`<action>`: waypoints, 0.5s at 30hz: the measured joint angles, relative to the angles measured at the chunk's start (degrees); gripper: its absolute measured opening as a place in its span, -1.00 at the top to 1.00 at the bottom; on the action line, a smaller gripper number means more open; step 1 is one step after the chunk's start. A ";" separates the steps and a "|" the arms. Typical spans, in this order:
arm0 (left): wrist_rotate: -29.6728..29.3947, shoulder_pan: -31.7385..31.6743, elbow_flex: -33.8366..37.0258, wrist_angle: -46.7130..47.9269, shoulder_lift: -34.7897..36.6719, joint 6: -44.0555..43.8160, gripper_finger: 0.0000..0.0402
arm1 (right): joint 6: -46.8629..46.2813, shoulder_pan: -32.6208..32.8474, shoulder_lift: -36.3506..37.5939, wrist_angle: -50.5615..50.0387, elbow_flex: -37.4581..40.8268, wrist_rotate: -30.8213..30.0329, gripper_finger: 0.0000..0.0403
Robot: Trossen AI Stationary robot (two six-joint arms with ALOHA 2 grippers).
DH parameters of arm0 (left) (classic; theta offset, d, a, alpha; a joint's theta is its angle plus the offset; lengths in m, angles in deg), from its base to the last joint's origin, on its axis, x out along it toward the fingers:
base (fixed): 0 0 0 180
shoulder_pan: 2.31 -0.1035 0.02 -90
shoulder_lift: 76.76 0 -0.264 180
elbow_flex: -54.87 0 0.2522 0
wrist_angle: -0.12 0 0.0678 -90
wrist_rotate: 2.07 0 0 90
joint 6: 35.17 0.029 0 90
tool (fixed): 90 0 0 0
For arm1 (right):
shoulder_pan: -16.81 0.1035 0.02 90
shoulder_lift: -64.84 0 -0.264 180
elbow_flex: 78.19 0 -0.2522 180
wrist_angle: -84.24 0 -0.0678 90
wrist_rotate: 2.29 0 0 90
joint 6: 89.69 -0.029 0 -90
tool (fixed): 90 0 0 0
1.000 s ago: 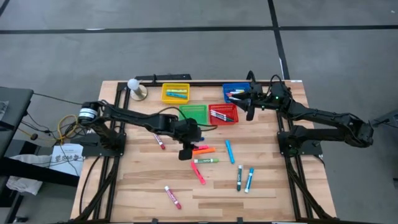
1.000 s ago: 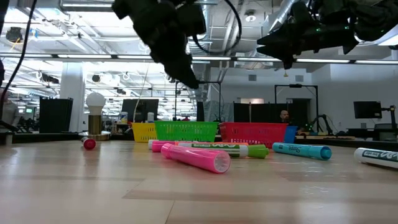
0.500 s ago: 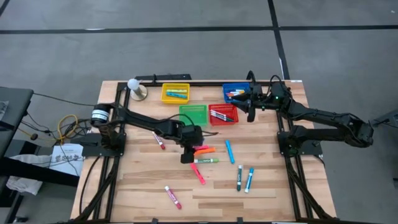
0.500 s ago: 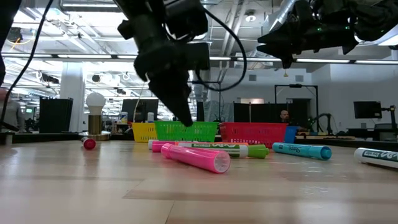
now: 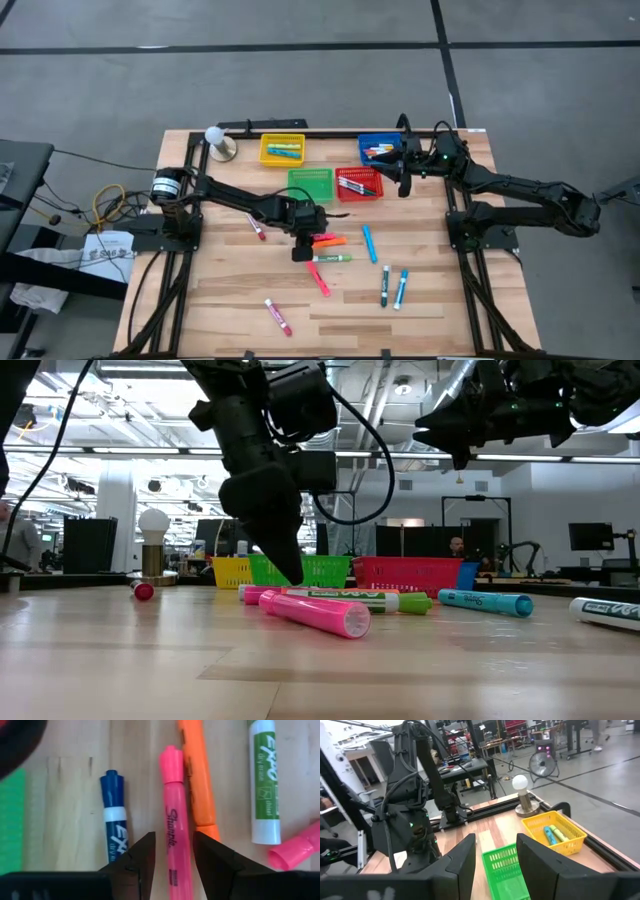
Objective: Pick & Place Markers
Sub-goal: Put the pink highlighter into the yellow bin
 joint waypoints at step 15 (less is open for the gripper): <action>-1.03 0.99 0.02 1.75 -1.07 0.00 0.35 | -0.59 0.00 0.00 0.01 0.00 0.81 0.35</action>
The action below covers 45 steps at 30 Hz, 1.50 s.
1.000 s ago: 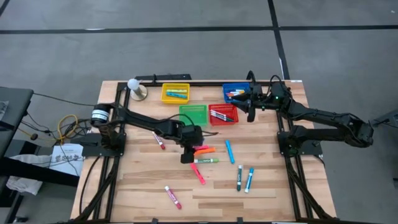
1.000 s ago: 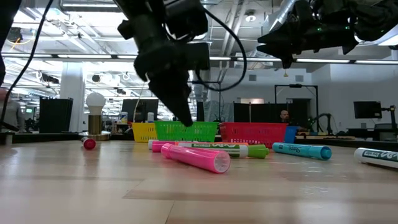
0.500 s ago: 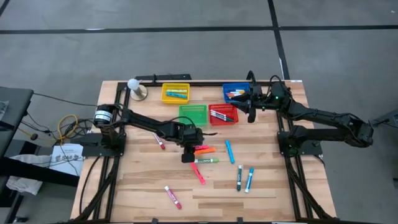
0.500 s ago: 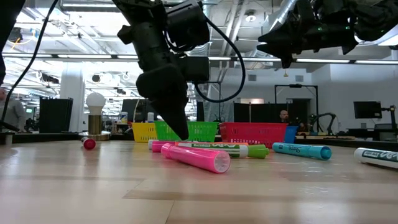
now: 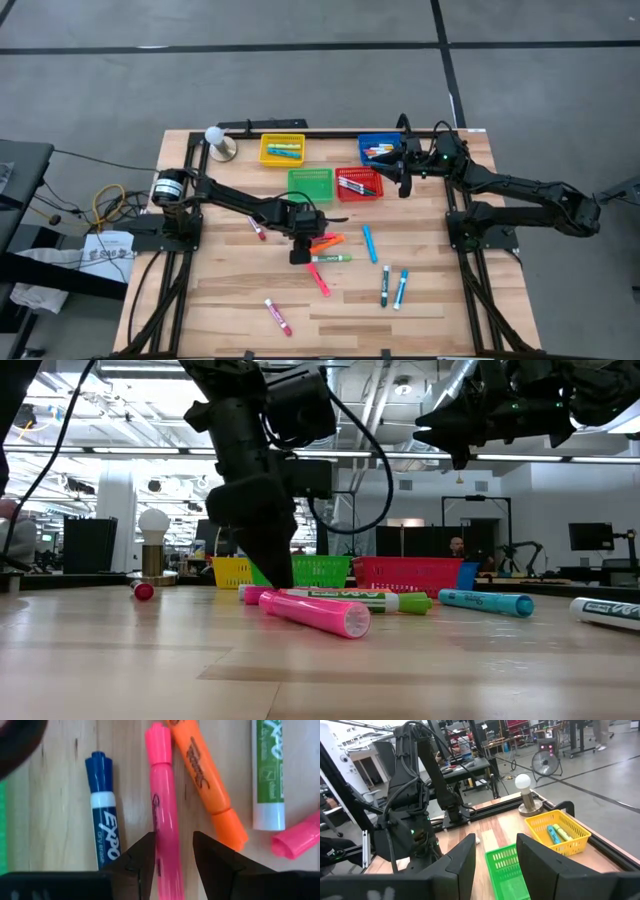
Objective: Pick & Place Markers
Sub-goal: Put the pink highlighter into the yellow bin
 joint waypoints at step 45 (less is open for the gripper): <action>-22.72 -11.93 -0.09 3.44 40.69 8.92 0.69 | -0.50 0.00 -0.02 1.31 0.02 -0.04 0.35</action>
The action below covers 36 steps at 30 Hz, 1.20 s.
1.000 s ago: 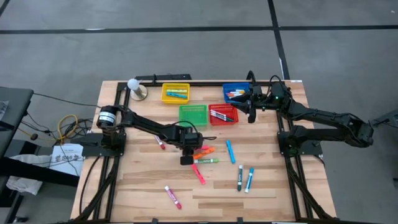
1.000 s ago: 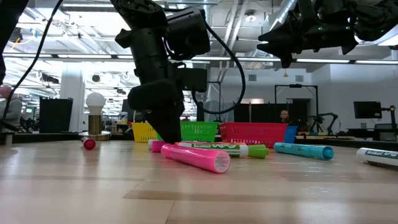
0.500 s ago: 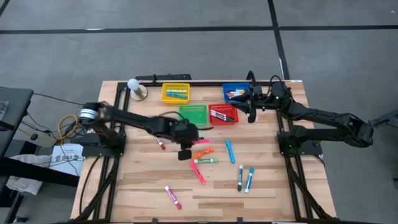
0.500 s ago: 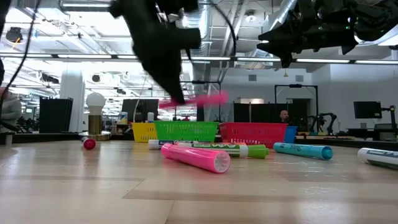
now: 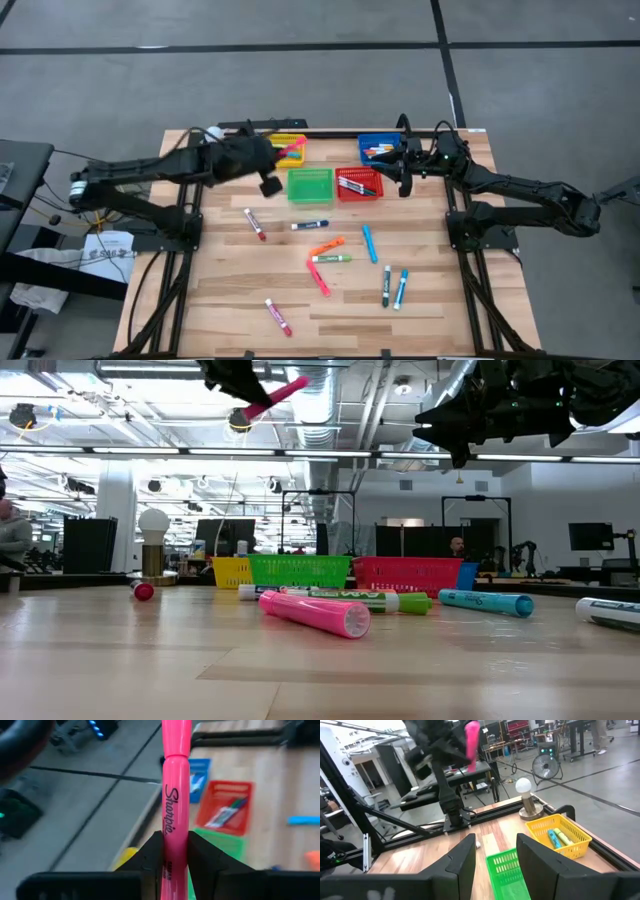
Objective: Pick & Place Markers
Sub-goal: Put the pink highlighter into the yellow bin
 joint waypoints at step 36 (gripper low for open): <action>23.80 -37.16 0.02 -5.47 -32.24 50.22 0.69 | -0.07 0.00 -0.02 -4.83 0.02 -0.17 0.35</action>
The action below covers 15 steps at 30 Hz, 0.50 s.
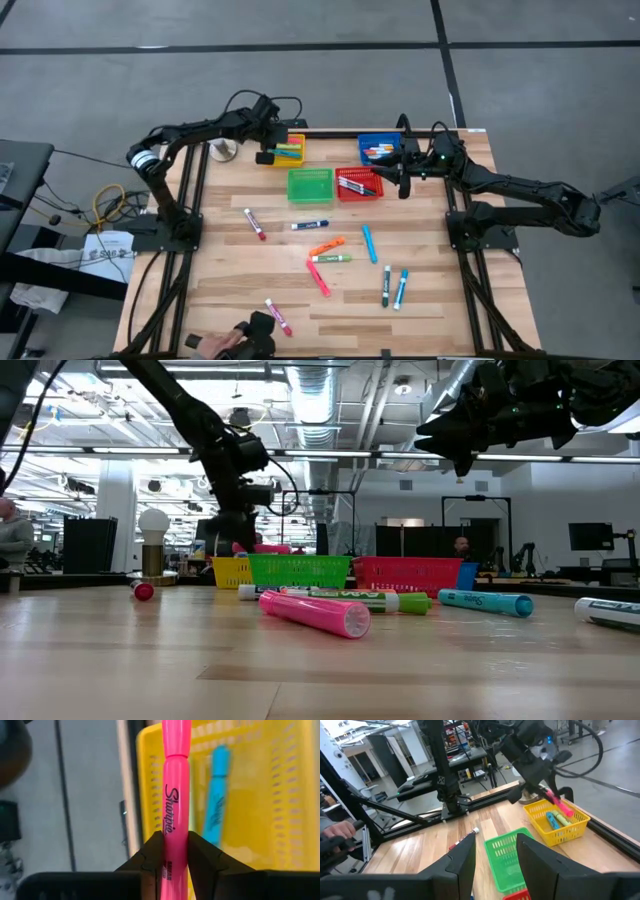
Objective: Pick & Place Markers
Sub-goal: Put the pink highlighter into the yellow bin
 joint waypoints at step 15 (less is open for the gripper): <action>2.47 1.73 0.00 1.36 -2.91 -3.54 0.69 | 0.04 0.00 -0.07 0.00 0.00 -0.02 0.35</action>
